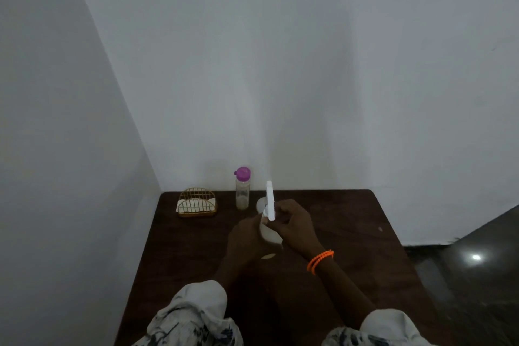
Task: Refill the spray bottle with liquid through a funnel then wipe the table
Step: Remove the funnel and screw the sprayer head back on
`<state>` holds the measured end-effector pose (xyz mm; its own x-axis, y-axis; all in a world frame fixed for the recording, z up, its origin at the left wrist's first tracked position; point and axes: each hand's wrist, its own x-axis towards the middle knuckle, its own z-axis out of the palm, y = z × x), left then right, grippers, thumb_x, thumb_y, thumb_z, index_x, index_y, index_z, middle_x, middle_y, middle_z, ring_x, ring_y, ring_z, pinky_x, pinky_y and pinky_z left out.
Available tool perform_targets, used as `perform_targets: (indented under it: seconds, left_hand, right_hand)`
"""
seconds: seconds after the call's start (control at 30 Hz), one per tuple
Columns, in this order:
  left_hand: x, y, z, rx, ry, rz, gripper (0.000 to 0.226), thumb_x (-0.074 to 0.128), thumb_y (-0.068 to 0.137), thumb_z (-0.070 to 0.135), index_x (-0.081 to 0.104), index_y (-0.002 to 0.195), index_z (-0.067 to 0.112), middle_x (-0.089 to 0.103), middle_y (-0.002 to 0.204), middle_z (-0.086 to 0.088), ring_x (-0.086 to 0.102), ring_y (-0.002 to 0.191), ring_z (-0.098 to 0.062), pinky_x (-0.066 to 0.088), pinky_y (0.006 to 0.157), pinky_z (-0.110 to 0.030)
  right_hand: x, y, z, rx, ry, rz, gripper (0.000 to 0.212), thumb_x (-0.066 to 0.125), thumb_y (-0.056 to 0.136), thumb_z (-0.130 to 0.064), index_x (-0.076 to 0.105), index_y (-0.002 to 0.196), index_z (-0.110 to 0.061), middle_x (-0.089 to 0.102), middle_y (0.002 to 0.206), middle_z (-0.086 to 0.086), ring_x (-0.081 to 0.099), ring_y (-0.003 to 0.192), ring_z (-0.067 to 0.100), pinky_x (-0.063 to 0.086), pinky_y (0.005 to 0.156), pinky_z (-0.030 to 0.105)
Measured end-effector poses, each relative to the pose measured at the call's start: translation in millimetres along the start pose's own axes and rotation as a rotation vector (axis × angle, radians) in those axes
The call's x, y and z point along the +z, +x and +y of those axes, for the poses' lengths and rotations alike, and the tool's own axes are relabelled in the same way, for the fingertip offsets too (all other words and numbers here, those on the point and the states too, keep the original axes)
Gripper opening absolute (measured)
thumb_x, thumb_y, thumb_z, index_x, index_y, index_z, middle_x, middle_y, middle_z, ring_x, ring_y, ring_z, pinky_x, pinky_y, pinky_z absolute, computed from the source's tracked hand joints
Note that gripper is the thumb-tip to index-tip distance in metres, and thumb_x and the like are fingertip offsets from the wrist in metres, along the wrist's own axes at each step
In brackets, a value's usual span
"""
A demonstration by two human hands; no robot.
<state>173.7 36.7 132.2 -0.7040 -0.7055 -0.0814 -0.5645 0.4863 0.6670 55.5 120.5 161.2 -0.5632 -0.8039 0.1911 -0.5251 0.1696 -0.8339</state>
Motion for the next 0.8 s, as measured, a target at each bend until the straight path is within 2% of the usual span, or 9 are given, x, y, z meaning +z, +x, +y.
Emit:
perform_targets:
  seconds: [0.1, 0.2, 0.3, 0.37, 0.5, 0.67, 0.73, 0.8]
  left_hand:
    - [3, -2, -1, -0.001, -0.007, 0.035, 0.079, 0.086, 0.064, 0.059, 0.060, 0.130, 0.025, 0.070, 0.123, 0.004, 0.066, 0.110, -0.010, 0.057, 0.090, -0.029]
    - [4, -4, 0, -0.001, -0.015, 0.077, 0.063, 0.085, 0.073, 0.050, 0.064, 0.125, 0.022, 0.072, 0.117, 0.004, 0.068, 0.104, -0.009, 0.055, 0.083, -0.022]
    - [5, -7, 3, -0.031, -0.008, 0.099, 0.052, 0.082, 0.080, 0.044, 0.064, 0.123, 0.021, 0.072, 0.115, 0.003, 0.068, 0.102, -0.010, 0.053, 0.081, -0.022]
    - [7, -9, 4, -0.043, 0.003, 0.117, 0.049, 0.079, 0.083, 0.045, 0.064, 0.123, 0.021, 0.072, 0.112, 0.004, 0.068, 0.100, -0.010, 0.053, 0.080, -0.022]
    - [8, -13, 4, -0.035, -0.005, 0.140, 0.047, 0.075, 0.085, 0.046, 0.063, 0.124, 0.022, 0.073, 0.108, 0.004, 0.069, 0.097, -0.010, 0.055, 0.079, -0.023]
    - [11, -8, 4, -0.053, -0.060, 0.075, 0.064, 0.080, 0.076, 0.054, 0.062, 0.129, 0.024, 0.072, 0.113, 0.004, 0.068, 0.103, -0.010, 0.056, 0.082, -0.027]
    - [10, -6, 3, -0.073, -0.084, -0.002, 0.079, 0.085, 0.069, 0.054, 0.056, 0.137, 0.024, 0.066, 0.126, 0.003, 0.063, 0.115, -0.014, 0.055, 0.092, -0.032]
    - [6, -7, -1, -0.110, -0.160, -0.108, 0.101, 0.092, 0.062, 0.049, 0.044, 0.147, 0.024, 0.051, 0.142, 0.001, 0.050, 0.131, -0.018, 0.048, 0.104, -0.037]
  right_hand:
    - [5, -2, -7, 0.013, -0.025, 0.090, 0.039, 0.089, 0.072, -0.023, 0.061, 0.084, -0.048, 0.064, 0.090, -0.008, 0.062, 0.084, 0.003, 0.050, 0.070, 0.012]
    - [15, -7, -12, 0.020, -0.036, 0.194, 0.044, 0.090, 0.071, -0.024, 0.056, 0.077, -0.052, 0.062, 0.086, -0.009, 0.061, 0.080, 0.002, 0.047, 0.067, 0.011]
    - [21, -10, -14, 0.041, -0.064, 0.247, 0.037, 0.088, 0.072, -0.031, 0.055, 0.078, -0.046, 0.060, 0.086, -0.009, 0.059, 0.078, 0.001, 0.046, 0.065, 0.012]
    - [24, -11, -14, 0.050, -0.097, 0.257, 0.027, 0.087, 0.073, -0.035, 0.062, 0.083, -0.038, 0.059, 0.085, -0.010, 0.058, 0.076, 0.001, 0.044, 0.064, 0.012]
    - [26, -9, -14, 0.089, -0.075, 0.225, 0.023, 0.085, 0.077, -0.031, 0.067, 0.090, -0.028, 0.060, 0.087, -0.008, 0.058, 0.079, 0.001, 0.044, 0.066, 0.012]
    - [21, -2, -11, 0.082, -0.011, 0.108, 0.025, 0.082, 0.082, -0.023, 0.071, 0.104, -0.017, 0.065, 0.093, -0.012, 0.061, 0.086, -0.005, 0.047, 0.074, 0.005]
    - [18, 0, -3, 0.076, -0.010, 0.108, 0.028, 0.083, 0.081, -0.027, 0.074, 0.105, -0.017, 0.070, 0.094, -0.010, 0.065, 0.087, -0.003, 0.049, 0.075, 0.006]
    - [13, -1, 5, 0.093, -0.010, 0.100, 0.030, 0.083, 0.081, -0.033, 0.075, 0.106, -0.018, 0.073, 0.093, -0.009, 0.067, 0.087, -0.001, 0.052, 0.074, 0.011]
